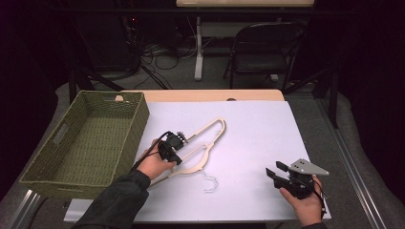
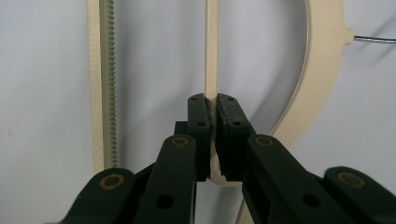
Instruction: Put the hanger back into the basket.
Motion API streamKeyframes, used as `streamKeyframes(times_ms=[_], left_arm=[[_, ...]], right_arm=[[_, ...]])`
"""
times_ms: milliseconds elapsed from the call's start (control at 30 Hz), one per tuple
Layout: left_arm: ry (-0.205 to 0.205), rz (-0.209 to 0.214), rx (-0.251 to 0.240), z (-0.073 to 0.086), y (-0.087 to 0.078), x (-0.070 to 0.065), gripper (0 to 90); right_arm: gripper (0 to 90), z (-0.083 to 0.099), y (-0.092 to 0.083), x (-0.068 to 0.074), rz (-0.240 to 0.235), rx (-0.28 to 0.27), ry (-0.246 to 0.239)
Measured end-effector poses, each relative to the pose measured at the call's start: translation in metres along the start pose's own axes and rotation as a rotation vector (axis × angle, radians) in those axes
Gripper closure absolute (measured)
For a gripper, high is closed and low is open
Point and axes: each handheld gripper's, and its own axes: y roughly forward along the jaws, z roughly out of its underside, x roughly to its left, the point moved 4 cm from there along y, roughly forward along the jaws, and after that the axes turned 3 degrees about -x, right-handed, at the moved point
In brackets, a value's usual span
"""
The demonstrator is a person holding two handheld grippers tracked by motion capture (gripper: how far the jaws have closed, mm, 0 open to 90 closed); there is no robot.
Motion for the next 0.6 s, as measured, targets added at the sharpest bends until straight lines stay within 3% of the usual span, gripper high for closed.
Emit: streamKeyframes(times_ms=[100,133,200,233,267,300,433,600], left_arm=[[0.011,0.02,-0.018,0.002,-0.008,-0.004,85.1],[0.011,0.036,-0.026,0.003,-0.012,-0.007,85.1],[0.013,0.052,-0.03,0.003,-0.015,-0.009,85.1],[0.023,0.065,-0.033,0.003,-0.02,-0.012,85.1],[0.023,0.065,-0.033,0.003,-0.02,-0.012,85.1],[0.033,0.064,-0.04,0.003,-0.022,-0.015,85.1],[0.07,0.089,-0.046,0.0,-0.034,-0.026,85.1],[0.088,0.112,-0.045,-0.002,-0.04,-0.031,85.1]], right_arm=[[50.7,-0.007,0.003,0.014,-0.058,0.004,-0.098],[51.1,-0.013,0.004,0.024,-0.09,0.015,-0.17],[51.8,-0.016,0.005,0.027,-0.101,0.017,-0.198],[52.6,-0.023,0.007,0.037,-0.138,0.027,-0.272],[52.6,-0.023,0.007,0.037,-0.138,0.027,-0.272],[52.6,-0.025,0.007,0.04,-0.143,0.049,-0.302],[51.6,-0.04,0.015,0.056,-0.16,0.062,-0.491],[52.5,-0.047,0.019,0.061,-0.18,0.084,-0.524]])
